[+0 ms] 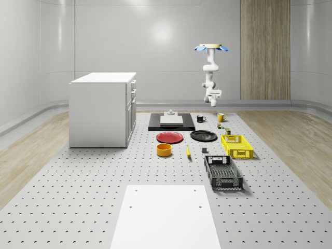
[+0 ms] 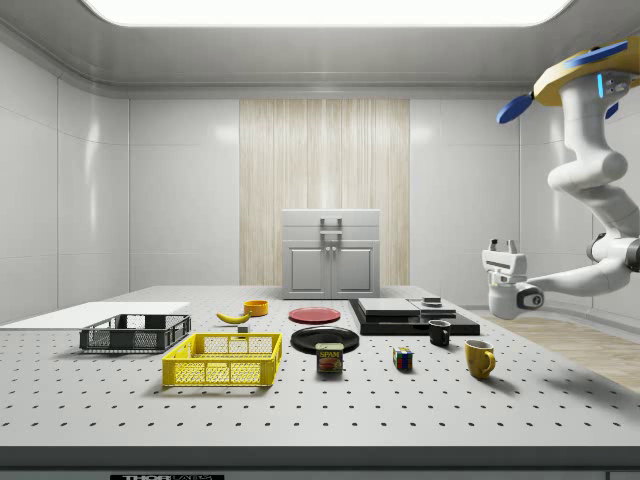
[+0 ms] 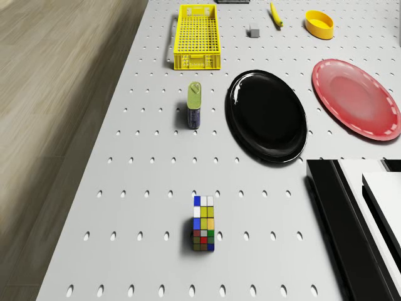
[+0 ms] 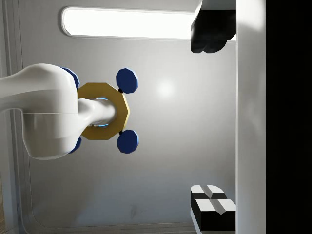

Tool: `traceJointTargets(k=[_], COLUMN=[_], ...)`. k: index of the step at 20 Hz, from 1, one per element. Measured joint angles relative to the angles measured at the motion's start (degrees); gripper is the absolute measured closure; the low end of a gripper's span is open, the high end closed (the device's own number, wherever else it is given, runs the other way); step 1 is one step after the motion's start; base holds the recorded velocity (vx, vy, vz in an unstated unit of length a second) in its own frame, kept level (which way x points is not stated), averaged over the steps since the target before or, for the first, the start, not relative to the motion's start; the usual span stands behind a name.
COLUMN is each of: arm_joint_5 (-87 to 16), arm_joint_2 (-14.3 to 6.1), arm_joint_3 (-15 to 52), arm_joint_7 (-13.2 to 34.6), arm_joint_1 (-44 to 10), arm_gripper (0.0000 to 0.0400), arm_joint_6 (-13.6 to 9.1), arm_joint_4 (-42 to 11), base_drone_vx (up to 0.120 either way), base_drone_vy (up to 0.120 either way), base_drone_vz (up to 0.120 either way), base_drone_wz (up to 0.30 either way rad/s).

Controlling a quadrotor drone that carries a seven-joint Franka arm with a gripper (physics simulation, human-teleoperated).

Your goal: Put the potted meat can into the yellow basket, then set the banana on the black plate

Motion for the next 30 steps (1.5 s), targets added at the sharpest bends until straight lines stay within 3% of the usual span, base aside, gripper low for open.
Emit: traceJointTargets(k=[7, 13, 17, 21, 25, 30], arm_joint_5=[-5.9, -20.4, -39.1, -64.5, -87.9, -104.1], arm_joint_2=[-0.3, -1.2, -2.9, -6.0, -9.2, -12.9], arm_joint_3=[4.2, 14.3, 26.7, 41.2, 53.1, 62.0], arm_joint_7=[0.8, 2.9, 6.4, 13.6, 23.7, 34.1], arm_joint_1=[-1.3, -4.5, -9.0, -16.5, -27.9, -42.3], arm_gripper=[0.0, 0.0, 0.0, 0.0, 0.0, 0.0], arm_joint_6=[0.4, 1.1, 2.0, 2.3, -1.1, -7.7], arm_joint_4=[-0.7, -3.8, -11.3, -25.3, -38.3, -45.6], base_drone_vx=[0.12, 0.12, 0.12, 0.12, 0.12, 0.12], base_drone_vy=[0.12, 0.067, 0.0, 0.0, 0.0, 0.0], base_drone_vz=[0.0, 0.0, 0.0, 0.0, -0.06, -0.12], base_drone_wz=[0.0, 0.0, 0.0, 0.0, 0.0, 0.0])
